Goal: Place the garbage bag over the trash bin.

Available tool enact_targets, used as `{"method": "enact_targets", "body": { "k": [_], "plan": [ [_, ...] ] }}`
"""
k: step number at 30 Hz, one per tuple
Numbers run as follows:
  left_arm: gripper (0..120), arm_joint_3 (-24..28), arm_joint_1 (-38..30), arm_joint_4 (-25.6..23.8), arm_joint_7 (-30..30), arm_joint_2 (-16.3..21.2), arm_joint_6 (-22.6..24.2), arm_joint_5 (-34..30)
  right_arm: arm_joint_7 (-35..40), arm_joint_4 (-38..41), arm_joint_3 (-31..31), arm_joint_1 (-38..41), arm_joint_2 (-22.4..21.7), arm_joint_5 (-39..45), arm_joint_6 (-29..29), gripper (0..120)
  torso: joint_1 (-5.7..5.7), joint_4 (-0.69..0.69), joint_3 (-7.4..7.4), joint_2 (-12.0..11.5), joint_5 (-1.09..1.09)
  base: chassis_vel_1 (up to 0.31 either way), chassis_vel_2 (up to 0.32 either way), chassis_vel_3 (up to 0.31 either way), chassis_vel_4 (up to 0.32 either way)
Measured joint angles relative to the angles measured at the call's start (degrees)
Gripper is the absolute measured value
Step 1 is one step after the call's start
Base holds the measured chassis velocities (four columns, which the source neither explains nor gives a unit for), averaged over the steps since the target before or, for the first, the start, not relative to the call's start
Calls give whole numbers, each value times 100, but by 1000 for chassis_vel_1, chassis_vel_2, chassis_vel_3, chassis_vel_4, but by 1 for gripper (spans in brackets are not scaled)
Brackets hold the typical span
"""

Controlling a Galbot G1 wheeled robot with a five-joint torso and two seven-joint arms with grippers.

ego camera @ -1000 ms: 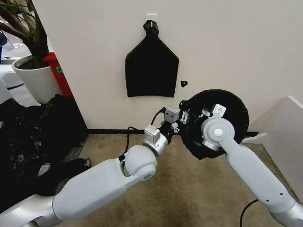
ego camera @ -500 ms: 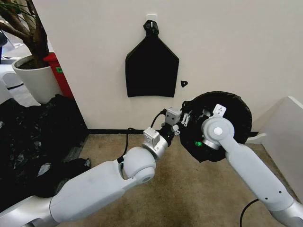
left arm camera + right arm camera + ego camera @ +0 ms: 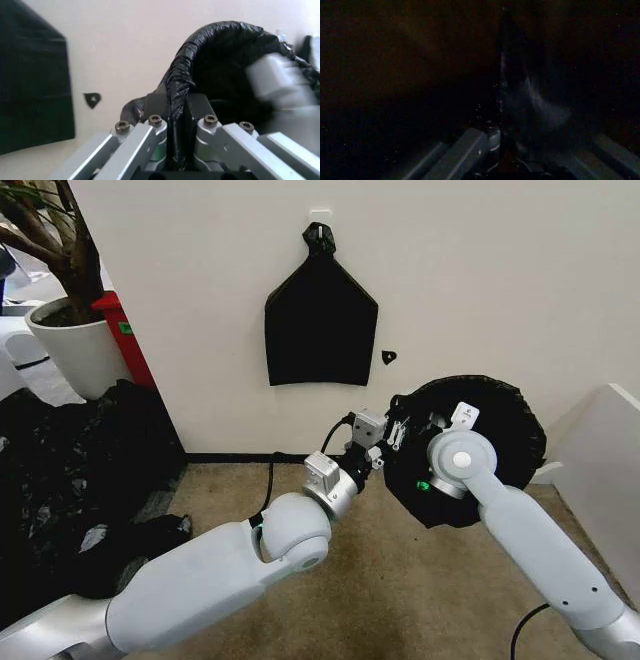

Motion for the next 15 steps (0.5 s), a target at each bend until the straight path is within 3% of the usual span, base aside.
{"method": "enact_targets", "body": {
  "k": [9, 15],
  "plan": [
    [4, -129, -22, 223, -144, -140, 0, -84, 15, 278, -68, -26, -108, 31, 0, 0, 0, 0, 0, 0, 0, 0, 0, 0, 0],
    [4, -123, -38, 121, -155, -110, 3, -114, 60, -33, -92, 40, 7, 77, -5, 0, 0, 1, 0, 0, 1, 0, 0, 0, 0]
  ]
}}
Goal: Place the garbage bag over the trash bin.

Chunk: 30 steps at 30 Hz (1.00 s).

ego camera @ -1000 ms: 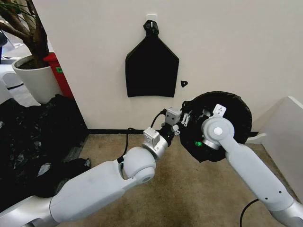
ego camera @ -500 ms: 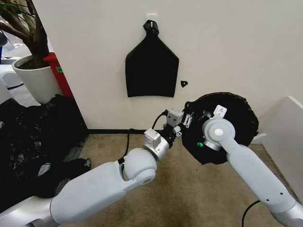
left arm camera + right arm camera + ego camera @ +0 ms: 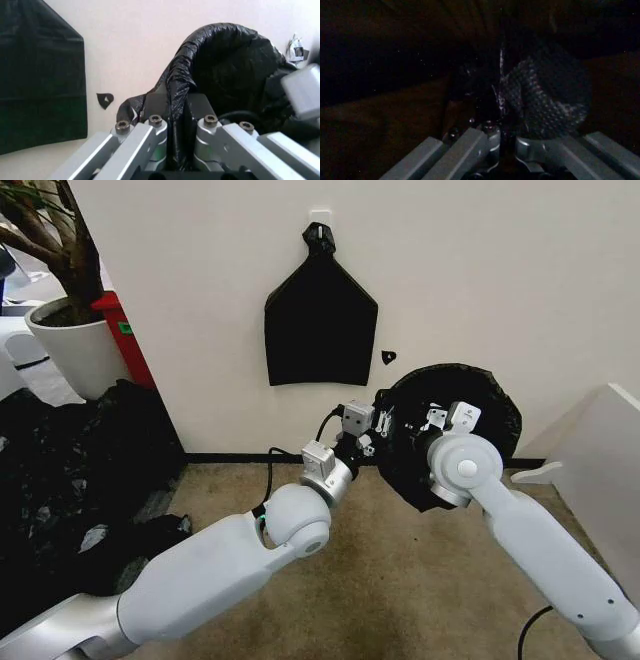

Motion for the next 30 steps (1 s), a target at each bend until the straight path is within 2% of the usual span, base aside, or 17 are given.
{"method": "enact_targets", "body": {
  "k": [13, 20, 25, 27, 30],
  "plan": [
    [4, -8, -47, -32, 6, -11, -5, -8, 47, -96, 2, -83, 24, 61, -12, 0, 0, -1, 0, 0, 0, 0, 0, 0, 0],
    [4, -10, -30, 4, 27, -31, -10, -7, 36, 199, 91, -10, -88, 63, -8, 0, 0, -1, 0, 0, -1, 0, 0, 0, 0],
    [4, -2, 34, -70, -37, 3, 27, -339, -140, 364, 101, 101, -249, 41, -50, 0, 0, -1, 0, 0, 0, 0, 0, 0, 0],
    [4, 0, 73, -185, -89, 30, 68, -637, -179, 155, 84, 135, -167, 27, -58, 0, 0, -2, 0, 0, 0, 0, 0, 0, 0],
    [4, 13, 106, -292, -100, 106, 75, -726, -172, -46, 34, 162, -55, 29, -58, 0, 0, 0, 0, 0, 0, 0, 0, 0, 0]
  ]
}}
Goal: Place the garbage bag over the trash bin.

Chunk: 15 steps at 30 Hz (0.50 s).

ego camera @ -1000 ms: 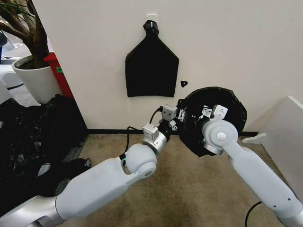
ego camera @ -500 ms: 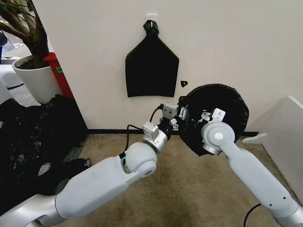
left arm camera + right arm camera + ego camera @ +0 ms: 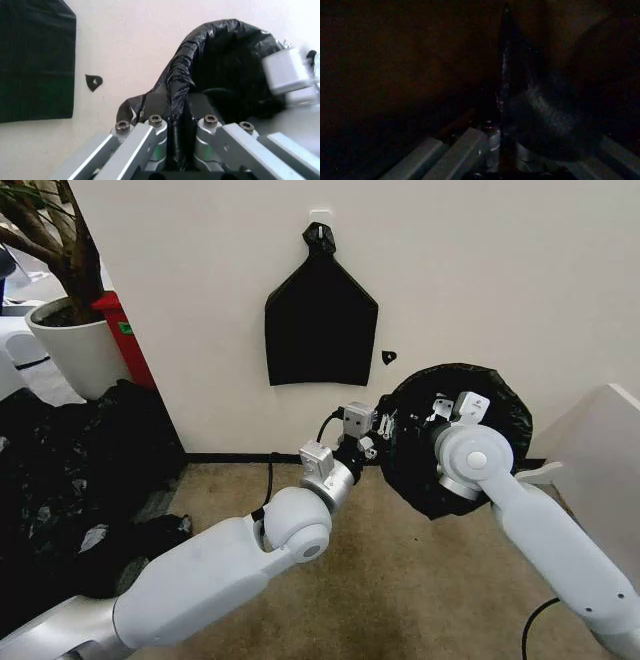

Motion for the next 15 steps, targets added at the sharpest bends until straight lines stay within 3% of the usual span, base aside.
{"method": "enact_targets", "body": {
  "k": [9, 15],
  "plan": [
    [4, -34, 69, -184, -4, 184, 12, -62, 5, -305, -171, 41, 165, -90, 1, 0, 0, 0, 0, 0, 0, 0, 0, 0, 0],
    [4, -215, 246, -212, 32, 421, 16, -63, 39, 79, -221, 32, 48, 26, 9, 0, 0, -1, 0, 0, -4, 0, 0, 0, 0]
  ]
}}
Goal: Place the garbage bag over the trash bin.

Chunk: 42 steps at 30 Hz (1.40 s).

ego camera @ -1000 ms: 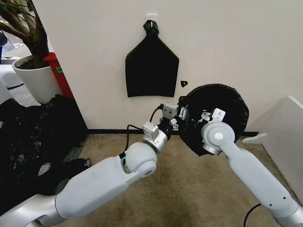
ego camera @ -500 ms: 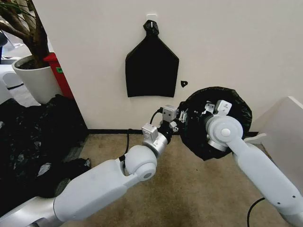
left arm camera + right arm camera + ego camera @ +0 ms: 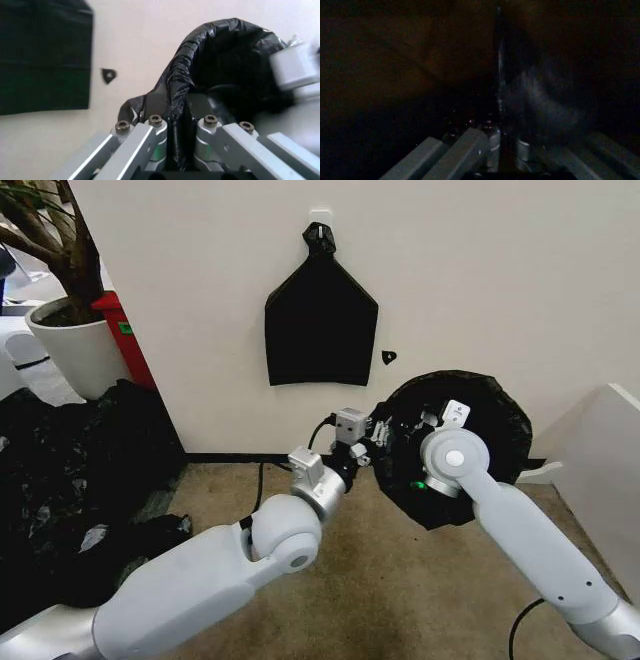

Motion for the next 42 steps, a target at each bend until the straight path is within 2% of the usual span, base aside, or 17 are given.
{"method": "enact_targets", "body": {
  "k": [4, 7, 11, 18, 31, 42],
  "plan": [
    [4, -130, 100, -32, 24, 168, 0, -4, 5, 222, -79, 2, -45, 68, 2, 0, 0, 0, 0, 0, 3, 0, 0, 0, 0],
    [4, -283, 234, -186, 34, 411, 0, -78, 49, 287, -314, 178, 82, 193, 5, 0, 0, 0, 0, 0, 2, 0, 0, 0, 0],
    [4, -454, 381, -361, 38, 659, 0, -130, 101, -57, -518, 438, 422, 212, 5, 0, 0, 2, 0, 0, 3, 0, 0, 0, 0],
    [4, -616, 537, -535, 53, 842, 0, -150, 128, -498, -668, 622, 680, 222, 3, 0, 0, 0, 0, 0, 2, 0, 0, 0, 0],
    [4, -640, 599, -702, 69, 894, -2, -182, 33, -970, -726, 678, 886, 7, 1, 0, 0, 0, 0, 0, 3, 0, 0, 0, 0],
    [4, -726, 604, -423, 57, 790, -7, -143, 266, -260, -799, 651, 694, 231, 43, 0, 0, 0, 0, 0, 3, 0, 0, 0, 0]
  ]
}}
